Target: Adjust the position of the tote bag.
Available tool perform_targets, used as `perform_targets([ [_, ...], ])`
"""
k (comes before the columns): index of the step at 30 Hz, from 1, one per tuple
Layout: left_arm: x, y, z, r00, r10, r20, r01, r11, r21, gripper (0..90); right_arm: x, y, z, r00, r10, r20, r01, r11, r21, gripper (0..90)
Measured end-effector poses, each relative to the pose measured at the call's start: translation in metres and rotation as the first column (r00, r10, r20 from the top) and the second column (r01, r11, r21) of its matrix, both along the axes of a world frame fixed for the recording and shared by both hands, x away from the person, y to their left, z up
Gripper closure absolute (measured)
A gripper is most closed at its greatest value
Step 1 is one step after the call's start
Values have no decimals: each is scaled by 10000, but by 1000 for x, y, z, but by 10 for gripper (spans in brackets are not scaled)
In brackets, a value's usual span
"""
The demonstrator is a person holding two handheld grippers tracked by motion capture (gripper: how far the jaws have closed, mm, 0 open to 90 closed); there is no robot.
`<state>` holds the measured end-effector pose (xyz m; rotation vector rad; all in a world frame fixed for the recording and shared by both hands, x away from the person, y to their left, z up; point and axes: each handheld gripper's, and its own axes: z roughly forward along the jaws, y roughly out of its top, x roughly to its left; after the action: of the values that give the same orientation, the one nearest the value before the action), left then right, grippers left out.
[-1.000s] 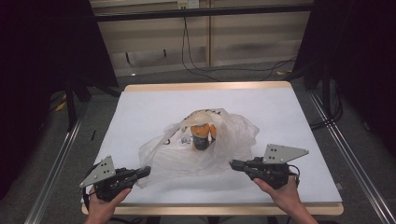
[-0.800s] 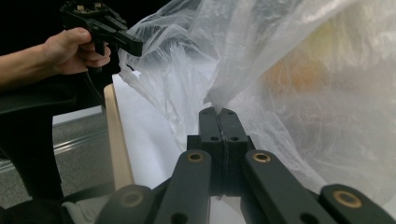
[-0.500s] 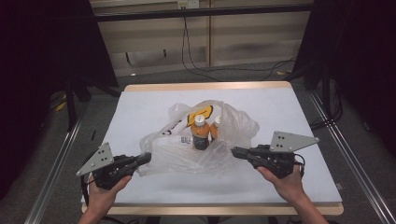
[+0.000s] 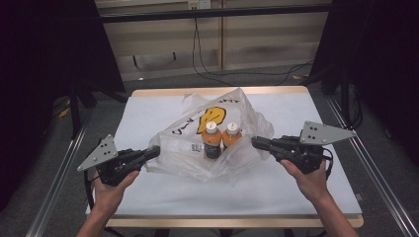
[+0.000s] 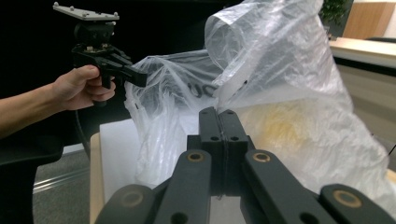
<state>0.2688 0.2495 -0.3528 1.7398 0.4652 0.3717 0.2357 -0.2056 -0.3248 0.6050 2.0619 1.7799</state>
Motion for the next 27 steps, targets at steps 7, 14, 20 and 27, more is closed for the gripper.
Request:
perform_targets([
  [7,3,5,14,9996,85,286,-72,9989,-463,900,5,-5,17,9994,-140,323,130,9995,297,900],
  [14,9,13,28,9975,371,596,-337,9978,-573,900,13,-12,38,9969,-445,656,407,9975,576,900],
  [20,18,14,39,9966,496,664,-442,9958,-798,900,20,-16,55,9934,-664,934,578,9941,920,900],
  [27,30,8,50,9966,482,674,-413,9941,-999,900,27,-19,70,9901,-869,1099,735,9900,1201,900],
])
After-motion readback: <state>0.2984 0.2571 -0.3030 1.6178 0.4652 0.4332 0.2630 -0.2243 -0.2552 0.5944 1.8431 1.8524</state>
